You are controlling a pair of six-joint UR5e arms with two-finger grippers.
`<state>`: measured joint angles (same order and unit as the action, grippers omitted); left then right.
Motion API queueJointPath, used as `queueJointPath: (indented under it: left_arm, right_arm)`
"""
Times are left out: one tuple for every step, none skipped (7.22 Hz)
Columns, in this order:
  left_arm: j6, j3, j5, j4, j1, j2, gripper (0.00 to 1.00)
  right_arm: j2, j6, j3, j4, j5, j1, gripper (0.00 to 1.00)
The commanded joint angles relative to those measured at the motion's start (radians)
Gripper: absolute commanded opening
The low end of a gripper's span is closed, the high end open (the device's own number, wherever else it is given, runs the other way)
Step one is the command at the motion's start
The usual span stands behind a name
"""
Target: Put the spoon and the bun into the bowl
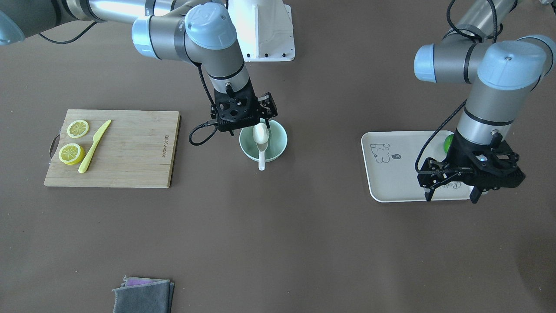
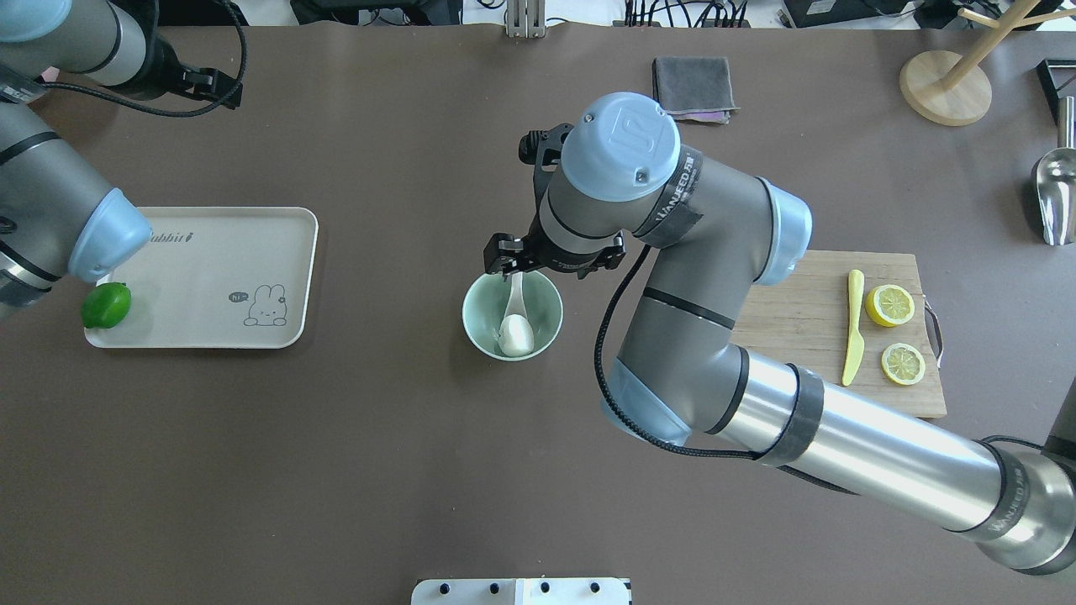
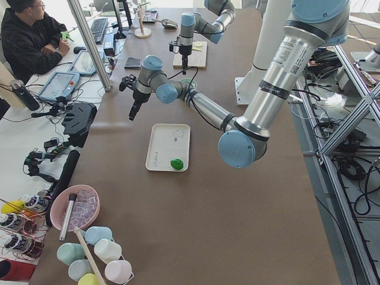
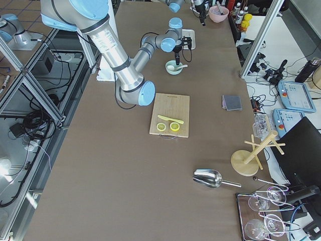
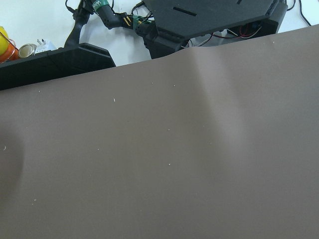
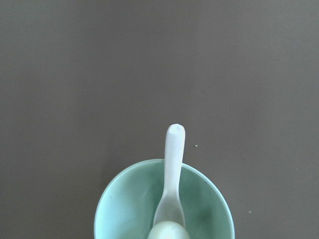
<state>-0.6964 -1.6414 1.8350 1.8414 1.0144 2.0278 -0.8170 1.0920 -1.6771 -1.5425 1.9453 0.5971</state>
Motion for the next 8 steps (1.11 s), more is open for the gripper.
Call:
queueJointPath:
  left_arm:
    - [0.0, -0.014, 0.001, 0.002, 0.001, -0.003, 0.98]
    - [0.0, -0.012, 0.0, 0.005, 0.001, -0.003, 0.98]
    - [0.002, -0.011, -0.003, 0.039, 0.001, -0.017, 0.98]
    - [0.003, -0.006, -0.005, 0.109, 0.001, -0.058, 0.98]
    - [0.003, -0.006, -0.006, 0.142, 0.003, -0.076, 0.98]
    - [0.024, -0.008, -0.005, 0.125, 0.01, -0.096, 0.98]
    - [0.129, -0.011, -0.002, 0.099, 0.036, -0.139, 0.98]
    - [0.258, -0.018, 0.051, -0.013, 0.111, -0.146, 0.98]
  right_arm:
    - [-0.13, -0.212, -0.172, -0.135, 0.063, 0.111, 1.0]
    - [-0.233, -0.281, -0.25, -0.14, 0.072, 0.177, 1.0]
    - [-0.311, -0.361, -0.26, -0.137, 0.127, 0.273, 1.0]
    - [-0.376, -0.476, -0.259, -0.136, 0.15, 0.364, 1.0]
    - [-0.436, -0.509, -0.256, -0.137, 0.149, 0.445, 1.0]
    - [-0.471, -0.515, -0.227, -0.143, 0.153, 0.52, 1.0]
    - [-0.475, -0.515, -0.193, -0.152, 0.152, 0.555, 1.0]
    - [-0.488, -0.55, -0.175, -0.156, 0.181, 0.629, 1.0]
